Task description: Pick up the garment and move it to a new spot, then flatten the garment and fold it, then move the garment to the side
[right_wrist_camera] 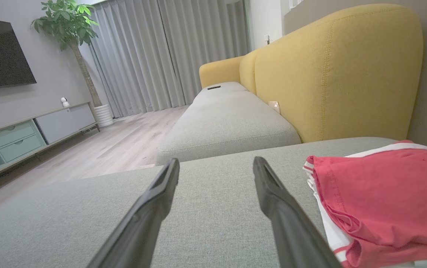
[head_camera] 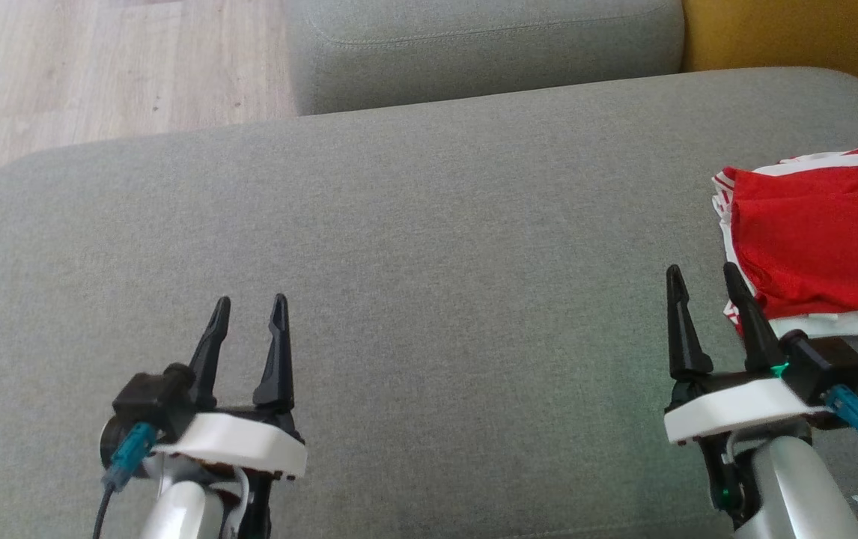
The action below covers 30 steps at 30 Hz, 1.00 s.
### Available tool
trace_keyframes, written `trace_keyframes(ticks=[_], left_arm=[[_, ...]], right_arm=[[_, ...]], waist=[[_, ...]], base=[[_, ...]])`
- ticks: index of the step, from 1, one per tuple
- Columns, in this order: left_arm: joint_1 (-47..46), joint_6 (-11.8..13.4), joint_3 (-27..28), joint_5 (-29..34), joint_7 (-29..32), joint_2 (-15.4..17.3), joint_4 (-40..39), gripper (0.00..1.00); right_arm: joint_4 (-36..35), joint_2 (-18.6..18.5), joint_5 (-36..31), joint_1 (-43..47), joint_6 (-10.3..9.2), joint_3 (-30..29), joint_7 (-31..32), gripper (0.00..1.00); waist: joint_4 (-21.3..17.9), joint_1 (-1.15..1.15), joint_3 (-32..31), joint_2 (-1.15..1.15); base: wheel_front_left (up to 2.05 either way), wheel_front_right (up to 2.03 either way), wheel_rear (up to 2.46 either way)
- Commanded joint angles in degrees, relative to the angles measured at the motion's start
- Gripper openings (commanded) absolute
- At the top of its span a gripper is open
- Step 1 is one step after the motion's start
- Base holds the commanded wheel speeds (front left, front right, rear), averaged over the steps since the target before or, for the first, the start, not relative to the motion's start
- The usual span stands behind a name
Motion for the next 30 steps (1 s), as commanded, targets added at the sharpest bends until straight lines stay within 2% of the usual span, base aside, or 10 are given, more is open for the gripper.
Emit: trace_keyframes(ticks=[1,26,27,30], left_arm=[[-1.65,0.35,2.16,0.37,-0.32,0.29,-1.86,1.00],[-1.40,0.96,3.44,-0.24,-0.32,0.29,-2.13,1.00],[0.02,0.56,1.06,-0.20,0.00,-0.01,0.07,0.00],[0.99,0.47,0.63,-0.33,0.07,-0.09,2.63,0.00]], right_arm=[[-2.17,0.10,0.18,-1.39,-0.05,1.36,-0.77,1.00],[-2.27,0.10,0.77,-1.31,-0.05,1.84,-0.77,1.00],[-0.12,0.01,0.50,0.02,0.00,0.31,-0.14,0.00],[2.30,0.10,0.63,0.91,0.00,0.29,-0.09,0.00]], waist=[[-0.02,0.00,0.00,0.00],[-0.25,0.00,0.07,0.00],[-0.25,0.00,0.07,0.00],[-0.25,0.00,0.07,0.00]], base=[[0.00,0.00,0.00],[0.00,0.00,0.00],[0.00,0.00,0.00],[0.00,0.00,0.00]])
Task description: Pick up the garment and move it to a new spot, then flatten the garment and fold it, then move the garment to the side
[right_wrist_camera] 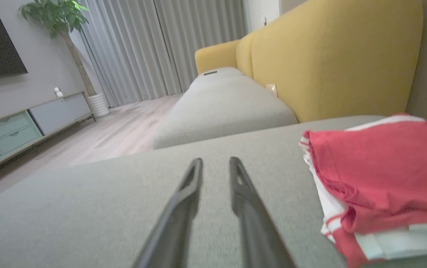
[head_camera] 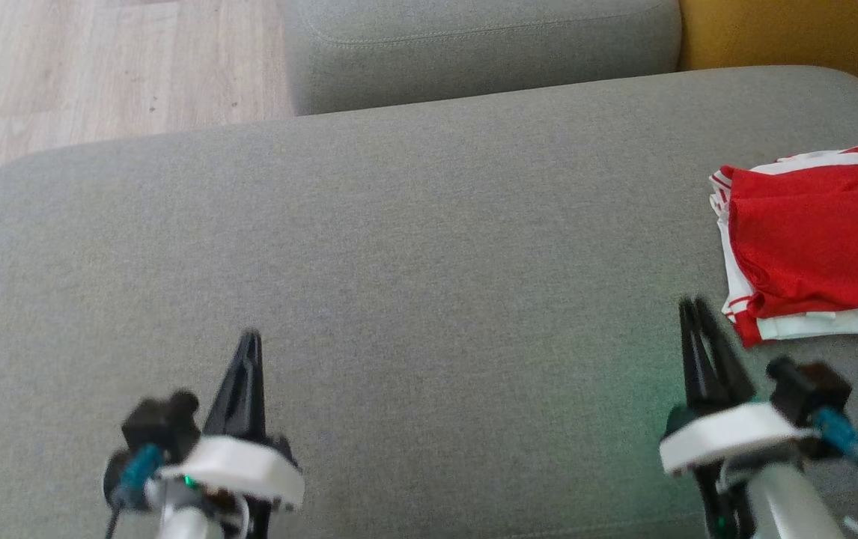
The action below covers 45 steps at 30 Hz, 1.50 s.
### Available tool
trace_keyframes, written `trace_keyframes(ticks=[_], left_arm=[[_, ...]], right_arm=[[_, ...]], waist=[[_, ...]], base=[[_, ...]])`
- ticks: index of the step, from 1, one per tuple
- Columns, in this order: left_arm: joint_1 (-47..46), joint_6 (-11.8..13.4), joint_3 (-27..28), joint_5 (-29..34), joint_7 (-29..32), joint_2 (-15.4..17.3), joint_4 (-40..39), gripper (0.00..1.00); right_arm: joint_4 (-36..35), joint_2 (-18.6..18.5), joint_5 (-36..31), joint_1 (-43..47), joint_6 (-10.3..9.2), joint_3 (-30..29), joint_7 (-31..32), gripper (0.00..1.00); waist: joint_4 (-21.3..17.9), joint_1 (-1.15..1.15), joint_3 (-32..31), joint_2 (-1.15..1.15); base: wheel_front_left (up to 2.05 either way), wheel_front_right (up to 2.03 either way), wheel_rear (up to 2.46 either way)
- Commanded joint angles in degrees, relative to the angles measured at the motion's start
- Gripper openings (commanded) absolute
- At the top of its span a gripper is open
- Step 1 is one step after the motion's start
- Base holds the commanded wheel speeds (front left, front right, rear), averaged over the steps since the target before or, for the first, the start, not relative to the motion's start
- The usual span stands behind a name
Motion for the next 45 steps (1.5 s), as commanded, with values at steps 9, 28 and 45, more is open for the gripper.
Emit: trace_keyframes(ticks=[9,28,45], left_arm=[[-0.18,-0.61,0.95,-5.40,1.18,0.23,0.17,0.00],[-1.08,-2.08,3.28,-17.39,3.98,0.68,0.60,0.00],[-1.73,-3.30,5.39,-27.32,6.46,0.93,0.70,0.00]], right_arm=[[-0.33,-0.04,5.45,0.11,0.00,-0.60,1.35,0.00],[-1.42,-0.13,17.63,0.09,-0.01,-2.05,4.44,0.00],[-2.35,-0.17,27.84,0.07,-0.02,-3.30,7.07,0.00]], waist=[[0.24,0.00,-0.04,0.00],[0.79,0.00,-0.13,0.00],[1.25,0.00,-0.21,0.00]], base=[[0.00,0.00,0.00],[0.00,0.00,0.00],[0.00,0.00,0.00]])
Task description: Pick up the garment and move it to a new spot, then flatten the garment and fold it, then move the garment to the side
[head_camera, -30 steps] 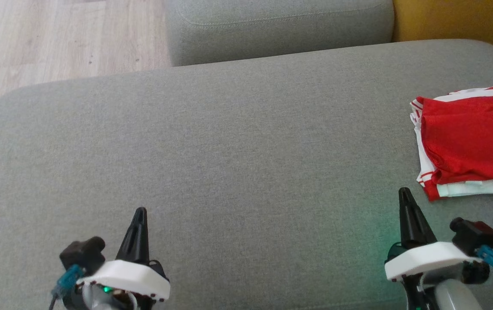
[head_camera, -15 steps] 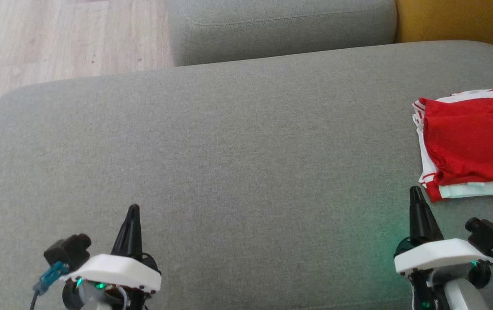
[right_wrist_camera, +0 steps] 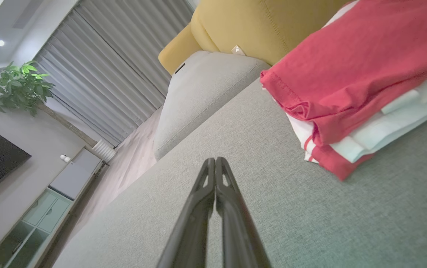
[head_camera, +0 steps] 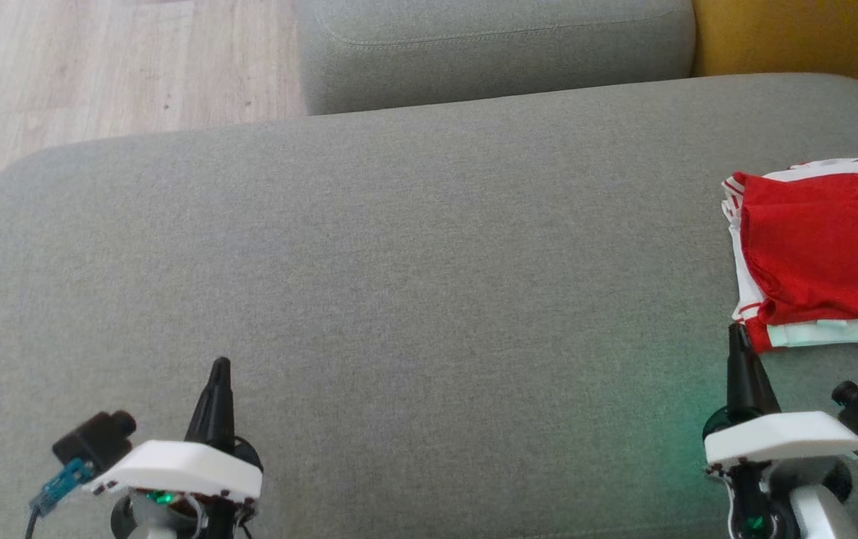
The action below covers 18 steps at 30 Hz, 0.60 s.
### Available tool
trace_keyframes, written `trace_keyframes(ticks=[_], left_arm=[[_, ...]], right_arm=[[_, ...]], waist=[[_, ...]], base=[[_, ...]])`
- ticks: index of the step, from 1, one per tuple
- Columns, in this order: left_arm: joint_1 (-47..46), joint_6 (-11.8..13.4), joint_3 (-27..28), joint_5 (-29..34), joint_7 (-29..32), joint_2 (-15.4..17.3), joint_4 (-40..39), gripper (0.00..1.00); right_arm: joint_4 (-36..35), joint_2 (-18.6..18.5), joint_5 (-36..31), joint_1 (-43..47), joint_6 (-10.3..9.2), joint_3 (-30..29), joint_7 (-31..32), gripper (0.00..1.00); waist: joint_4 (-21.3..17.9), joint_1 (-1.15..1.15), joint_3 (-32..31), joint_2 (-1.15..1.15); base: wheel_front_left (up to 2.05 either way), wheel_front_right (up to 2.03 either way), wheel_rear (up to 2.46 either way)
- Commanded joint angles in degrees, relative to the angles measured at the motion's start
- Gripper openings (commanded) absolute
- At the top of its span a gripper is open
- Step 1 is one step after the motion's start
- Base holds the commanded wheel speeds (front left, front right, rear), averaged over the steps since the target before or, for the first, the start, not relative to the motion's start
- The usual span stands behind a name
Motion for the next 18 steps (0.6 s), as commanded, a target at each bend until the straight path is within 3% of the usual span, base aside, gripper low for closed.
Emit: trace_keyframes(ticks=[1,18], left_arm=[[-3.40,-0.38,1.60,-1.72,0.53,0.71,-1.67,0.00],[-4.12,-1.67,3.98,-12.16,3.27,0.88,-1.48,0.00]], right_arm=[[-2.32,-0.29,1.89,-2.82,-0.02,0.02,0.43,0.00],[-3.30,-0.30,12.70,-2.84,-0.03,-1.34,3.25,0.00]], waist=[[0.05,0.00,-0.01,0.00],[0.53,0.00,-0.09,0.00]], base=[[0.00,0.00,0.00],[0.00,0.00,0.00]])
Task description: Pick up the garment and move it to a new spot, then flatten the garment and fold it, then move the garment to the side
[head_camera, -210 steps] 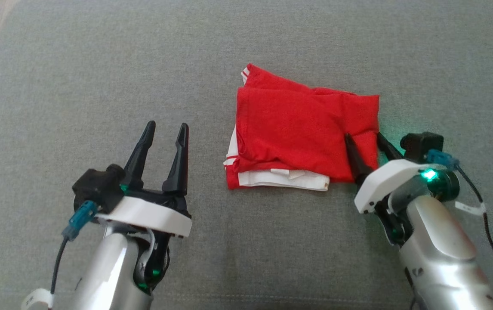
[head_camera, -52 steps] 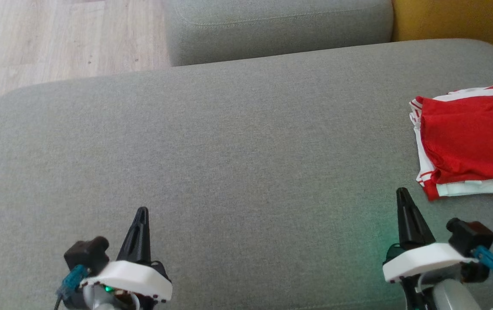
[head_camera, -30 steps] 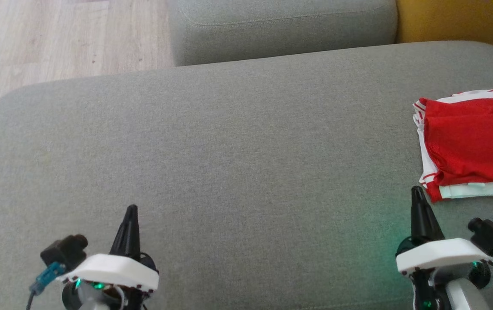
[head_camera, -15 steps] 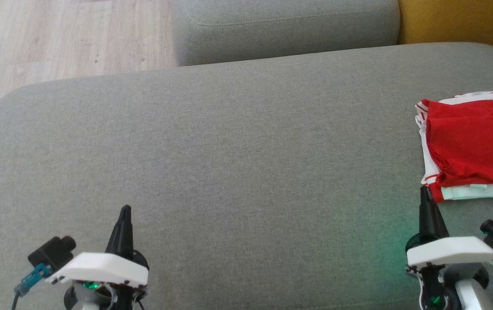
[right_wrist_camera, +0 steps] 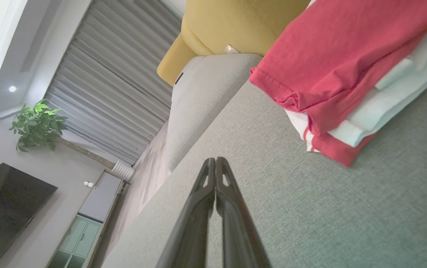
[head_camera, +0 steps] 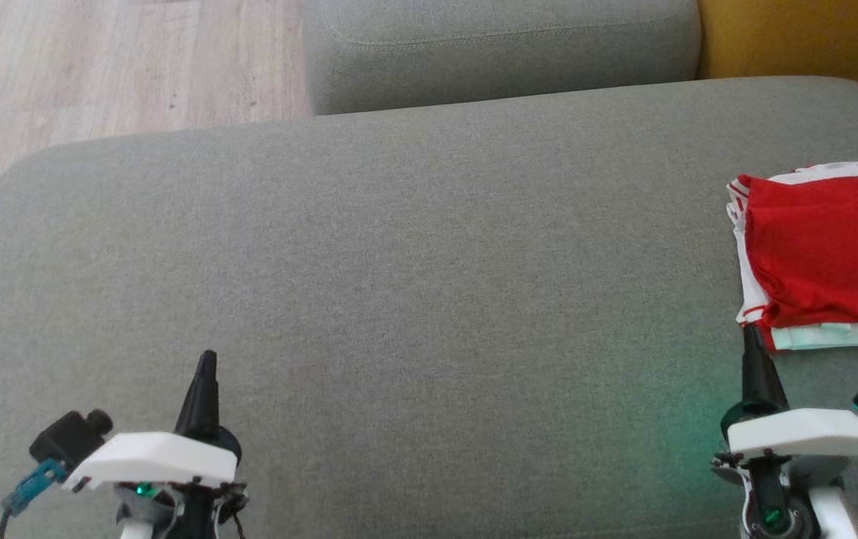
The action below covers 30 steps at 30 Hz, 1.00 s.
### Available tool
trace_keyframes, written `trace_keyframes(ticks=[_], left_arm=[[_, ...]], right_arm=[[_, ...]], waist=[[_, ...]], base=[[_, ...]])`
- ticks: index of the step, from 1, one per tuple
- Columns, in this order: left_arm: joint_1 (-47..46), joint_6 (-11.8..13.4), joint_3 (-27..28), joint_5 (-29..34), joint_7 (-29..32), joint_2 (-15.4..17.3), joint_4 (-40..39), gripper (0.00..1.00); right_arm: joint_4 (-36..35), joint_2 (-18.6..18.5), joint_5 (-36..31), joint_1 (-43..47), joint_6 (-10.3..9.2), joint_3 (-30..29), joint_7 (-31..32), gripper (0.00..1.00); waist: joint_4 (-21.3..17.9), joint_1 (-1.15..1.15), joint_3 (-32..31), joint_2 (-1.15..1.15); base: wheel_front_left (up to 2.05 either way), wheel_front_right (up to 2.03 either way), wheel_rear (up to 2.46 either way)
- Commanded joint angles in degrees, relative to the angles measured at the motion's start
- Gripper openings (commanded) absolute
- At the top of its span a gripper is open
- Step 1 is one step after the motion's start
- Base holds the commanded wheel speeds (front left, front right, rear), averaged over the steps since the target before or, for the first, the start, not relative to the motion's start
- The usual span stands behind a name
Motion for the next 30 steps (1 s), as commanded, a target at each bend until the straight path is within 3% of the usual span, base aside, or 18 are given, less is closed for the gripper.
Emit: trace_keyframes(ticks=[1,30], left_arm=[[-3.01,-0.62,1.97,-1.80,0.44,0.83,-1.67,0.00],[-4.27,-2.82,6.26,-19.43,5.30,0.96,-1.31,0.00]], right_arm=[[-2.32,-0.32,1.95,-2.84,-0.03,0.11,0.36,0.00],[-3.99,-0.31,20.37,-2.88,-0.04,-2.26,5.21,0.00]], waist=[[0.05,0.00,-0.01,0.00],[0.88,0.00,-0.15,0.00]], base=[[0.00,0.00,0.00],[0.00,0.00,0.00]])
